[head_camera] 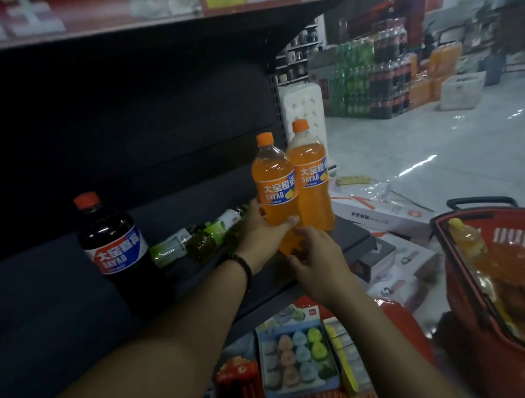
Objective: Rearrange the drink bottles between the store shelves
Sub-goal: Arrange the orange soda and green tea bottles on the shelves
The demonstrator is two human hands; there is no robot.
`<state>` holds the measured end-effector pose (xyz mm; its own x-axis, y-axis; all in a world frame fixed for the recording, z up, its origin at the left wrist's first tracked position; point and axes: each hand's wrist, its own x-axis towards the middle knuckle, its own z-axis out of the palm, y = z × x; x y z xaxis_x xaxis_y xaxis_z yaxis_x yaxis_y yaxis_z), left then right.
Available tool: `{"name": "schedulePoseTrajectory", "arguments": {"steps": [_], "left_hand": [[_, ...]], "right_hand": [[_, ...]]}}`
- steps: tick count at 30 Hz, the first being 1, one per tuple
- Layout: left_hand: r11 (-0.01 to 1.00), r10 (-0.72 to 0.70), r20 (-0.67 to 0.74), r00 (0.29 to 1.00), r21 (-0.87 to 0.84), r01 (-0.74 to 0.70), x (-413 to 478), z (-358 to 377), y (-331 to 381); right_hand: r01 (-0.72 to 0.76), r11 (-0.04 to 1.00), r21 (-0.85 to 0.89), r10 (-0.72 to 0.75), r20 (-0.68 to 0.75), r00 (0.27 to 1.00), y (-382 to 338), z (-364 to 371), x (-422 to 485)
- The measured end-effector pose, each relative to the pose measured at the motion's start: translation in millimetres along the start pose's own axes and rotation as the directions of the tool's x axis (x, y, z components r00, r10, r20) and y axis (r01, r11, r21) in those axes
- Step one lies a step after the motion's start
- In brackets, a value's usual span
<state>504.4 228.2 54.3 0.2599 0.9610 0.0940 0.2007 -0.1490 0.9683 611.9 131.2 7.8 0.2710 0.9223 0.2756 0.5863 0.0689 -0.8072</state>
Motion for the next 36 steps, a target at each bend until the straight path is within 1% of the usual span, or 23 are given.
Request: {"name": "schedulePoseTrajectory", "arguments": {"steps": [1,2,3,4,5,6,7,9,10,11,14,16,17,19,20,23,26,28,29,32,36], "left_hand": [[0.999,0.032,-0.019,0.999,0.027,-0.032,-4.4,-5.0,-5.0],[0.994,0.078,-0.084,0.993,0.079,-0.072,-10.3,-12.8,-10.5],[0.973,0.169,-0.191,0.967,0.19,-0.132,-15.4,-22.8,-18.5],[0.914,0.285,-0.283,0.916,0.369,-0.17,-19.9,-34.4,-28.1],[0.811,0.381,-0.307,0.872,0.564,-0.156,-23.3,-47.2,-37.8],[0.698,0.418,-0.29,0.861,0.709,-0.1,-26.0,-59.1,-45.6],[0.605,0.385,-0.264,0.884,0.796,-0.026,-27.5,-69.9,-51.7],[0.492,0.227,-0.21,0.951,0.868,0.074,-28.2,-86.6,-61.4],[0.469,0.171,-0.192,0.966,0.879,0.091,-26.2,-92.7,-64.4],[0.453,0.153,-0.173,0.973,0.887,0.086,-23.2,-97.6,-66.8],[0.407,0.16,-0.134,0.978,0.912,0.058,-9.4,-107.3,-72.7],[0.388,0.151,-0.146,0.978,0.918,0.077,0.7,-111.6,-76.2],[0.403,0.147,-0.153,0.977,0.912,0.082,4.9,-112.5,-76.3],[0.47,0.129,-0.178,0.975,0.877,0.098,8.2,-112.2,-73.3],[0.486,0.131,-0.185,0.974,0.868,0.099,8.4,-111.6,-70.7],[0.49,0.12,-0.189,0.975,0.865,0.107,1.6,-109.3,-63.6],[0.553,0.068,-0.226,0.972,0.819,0.152,-13.8,-108.1,-57.1],[0.605,0.019,-0.245,0.969,0.775,0.184,-31.9,-111.1,-53.3],[0.615,0.01,-0.235,0.972,0.768,0.18,-43.7,-113.6,-51.6],[0.57,0.02,-0.183,0.983,0.81,0.139,-80.4,-119.9,-48.8],[0.564,-0.031,-0.159,0.987,0.812,0.149,-118.1,-119.8,-38.9]], "right_hand": [[0.004,1.0,-0.019,-0.004,-0.004,1.0,-3.5,3.6,-1.3],[0.012,0.999,-0.041,-0.012,-0.004,1.0,-8.9,8.2,-2.5],[0.024,0.998,-0.061,-0.024,0.002,1.0,-14.4,13.7,-3.5],[0.037,0.996,-0.082,-0.036,0.017,0.999,-20.0,20.8,-4.3],[0.05,0.994,-0.099,-0.046,0.044,0.998,-24.8,29.1,-4.2],[0.058,0.991,-0.117,-0.049,0.083,0.995,-29.2,38.2,-3.6],[0.064,0.989,-0.135,-0.048,0.12,0.992,-33.1,47.6,-1.3],[0.084,0.983,-0.162,-0.055,0.177,0.983,-39.7,65.3,5.2],[0.106,0.98,-0.166,-0.073,0.194,0.978,-42.4,72.9,9.0],[0.131,0.976,-0.173,-0.094,0.205,0.974,-44.4,80.8,13.3],[0.183,0.949,-0.256,-0.13,0.211,0.969,-48.8,100.7,27.8],[0.145,0.951,-0.275,-0.091,0.201,0.975,-55.3,109.3,37.6],[0.113,0.954,-0.277,-0.055,0.209,0.976,-58.8,111.9,43.3],[0.078,0.944,-0.319,0.002,0.243,0.97,-64.0,115.6,54.1],[0.08,0.932,-0.354,0.014,0.255,0.967,-63.9,117.9,59.6],[0.106,0.863,-0.494,0.024,0.249,0.968,-59.2,121.5,70.1],[0.15,0.794,-0.589,-0.017,0.226,0.974,-56.6,115.1,59.1],[0.198,0.794,-0.575,-0.083,0.219,0.972,-55.1,107.6,43.2],[0.207,0.812,-0.546,-0.103,0.215,0.971,-53.3,104.2,35.1],[0.206,0.887,-0.414,-0.143,0.18,0.973,-52.2,92.6,11.6],[0.225,0.918,-0.327,-0.195,0.122,0.973,-59.7,80.3,-18.3]]}}
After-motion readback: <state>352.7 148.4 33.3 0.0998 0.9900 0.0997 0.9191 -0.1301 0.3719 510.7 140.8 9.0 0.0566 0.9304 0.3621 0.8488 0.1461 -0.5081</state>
